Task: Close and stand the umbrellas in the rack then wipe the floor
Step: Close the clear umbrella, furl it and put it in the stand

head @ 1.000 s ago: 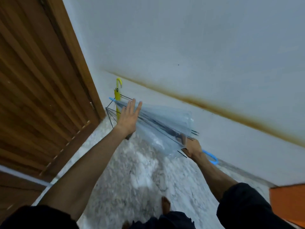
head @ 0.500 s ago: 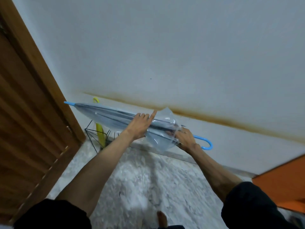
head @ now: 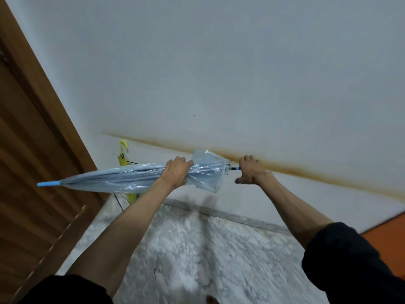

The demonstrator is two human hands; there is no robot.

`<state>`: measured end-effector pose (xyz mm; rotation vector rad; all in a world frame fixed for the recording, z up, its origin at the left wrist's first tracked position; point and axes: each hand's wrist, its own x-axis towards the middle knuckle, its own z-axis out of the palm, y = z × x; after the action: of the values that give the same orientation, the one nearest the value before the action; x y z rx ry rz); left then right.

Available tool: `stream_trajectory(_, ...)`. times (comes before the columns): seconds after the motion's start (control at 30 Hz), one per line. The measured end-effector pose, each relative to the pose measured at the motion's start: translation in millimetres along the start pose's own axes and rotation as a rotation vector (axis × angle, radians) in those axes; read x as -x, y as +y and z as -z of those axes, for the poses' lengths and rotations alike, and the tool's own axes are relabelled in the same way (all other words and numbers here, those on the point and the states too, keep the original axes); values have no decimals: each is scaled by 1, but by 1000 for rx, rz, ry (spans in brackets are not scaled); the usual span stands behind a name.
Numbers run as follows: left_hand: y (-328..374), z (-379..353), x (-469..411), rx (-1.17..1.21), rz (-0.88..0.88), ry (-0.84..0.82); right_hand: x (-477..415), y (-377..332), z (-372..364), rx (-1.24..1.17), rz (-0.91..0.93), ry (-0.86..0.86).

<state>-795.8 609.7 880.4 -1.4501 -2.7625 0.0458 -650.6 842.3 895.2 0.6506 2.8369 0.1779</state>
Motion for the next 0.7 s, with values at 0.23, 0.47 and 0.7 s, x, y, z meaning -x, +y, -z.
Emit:
stream_trajectory(0.23, 1, 3, -3, 8, 40, -16, -29, -21, 74, -404, 14, -83)
stream_trajectory(0.47, 10, -2, -19, -187, 31, -105, -28, -95, 110, -328, 256, -231)
stream_trajectory(0.7, -2, 6, -20, 90, 141, -133, -24, -102, 24, -73, 330, -139)
